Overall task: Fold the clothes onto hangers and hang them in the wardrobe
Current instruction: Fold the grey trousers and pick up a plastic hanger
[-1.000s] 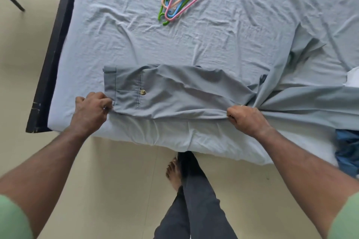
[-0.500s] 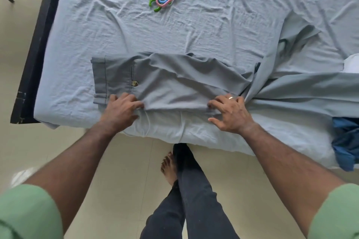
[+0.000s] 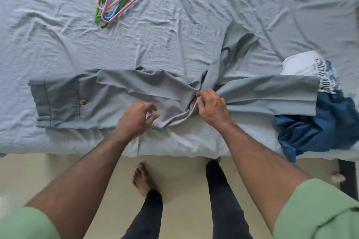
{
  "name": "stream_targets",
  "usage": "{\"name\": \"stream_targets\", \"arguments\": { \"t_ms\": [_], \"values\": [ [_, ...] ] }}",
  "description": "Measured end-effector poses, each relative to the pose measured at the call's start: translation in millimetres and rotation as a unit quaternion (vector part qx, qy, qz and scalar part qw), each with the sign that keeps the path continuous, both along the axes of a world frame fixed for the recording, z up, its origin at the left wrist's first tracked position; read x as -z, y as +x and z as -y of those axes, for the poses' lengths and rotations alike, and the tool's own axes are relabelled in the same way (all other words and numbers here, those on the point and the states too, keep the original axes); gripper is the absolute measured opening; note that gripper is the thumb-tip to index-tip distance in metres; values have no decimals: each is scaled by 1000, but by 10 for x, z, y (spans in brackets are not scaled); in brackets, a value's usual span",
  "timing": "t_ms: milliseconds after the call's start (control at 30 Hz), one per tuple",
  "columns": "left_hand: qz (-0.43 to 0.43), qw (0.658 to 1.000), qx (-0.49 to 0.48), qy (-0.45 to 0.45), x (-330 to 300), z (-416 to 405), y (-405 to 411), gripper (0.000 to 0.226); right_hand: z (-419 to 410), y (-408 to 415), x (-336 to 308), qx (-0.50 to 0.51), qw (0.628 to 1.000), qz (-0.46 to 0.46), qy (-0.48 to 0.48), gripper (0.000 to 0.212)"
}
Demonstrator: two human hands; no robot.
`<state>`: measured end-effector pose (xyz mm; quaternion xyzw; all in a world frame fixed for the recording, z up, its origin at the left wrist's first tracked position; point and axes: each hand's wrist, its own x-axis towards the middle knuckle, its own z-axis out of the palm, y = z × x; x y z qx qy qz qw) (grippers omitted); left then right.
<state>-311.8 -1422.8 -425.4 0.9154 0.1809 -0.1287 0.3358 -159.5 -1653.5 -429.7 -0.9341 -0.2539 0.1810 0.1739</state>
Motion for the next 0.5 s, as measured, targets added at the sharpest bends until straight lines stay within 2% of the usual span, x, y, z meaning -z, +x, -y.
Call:
{"name": "stream_targets", "arguments": {
  "t_ms": [100,200,333,500],
  "values": [
    [7,1000,0,-23,61,399,411,21,362,297,64,112,993,5,29,8],
    [13,1000,16,-24,102,810,858,22,903,615,46,155,987,36,-2,8],
    [17,997,59,-40,75,1415,1595,10,1705,1103,-131,198,972,110,-67,26],
    [27,994,88,-57,36,2146,2548,21,2513,1430,-308,378,917,116,-45,46]
  ]
}}
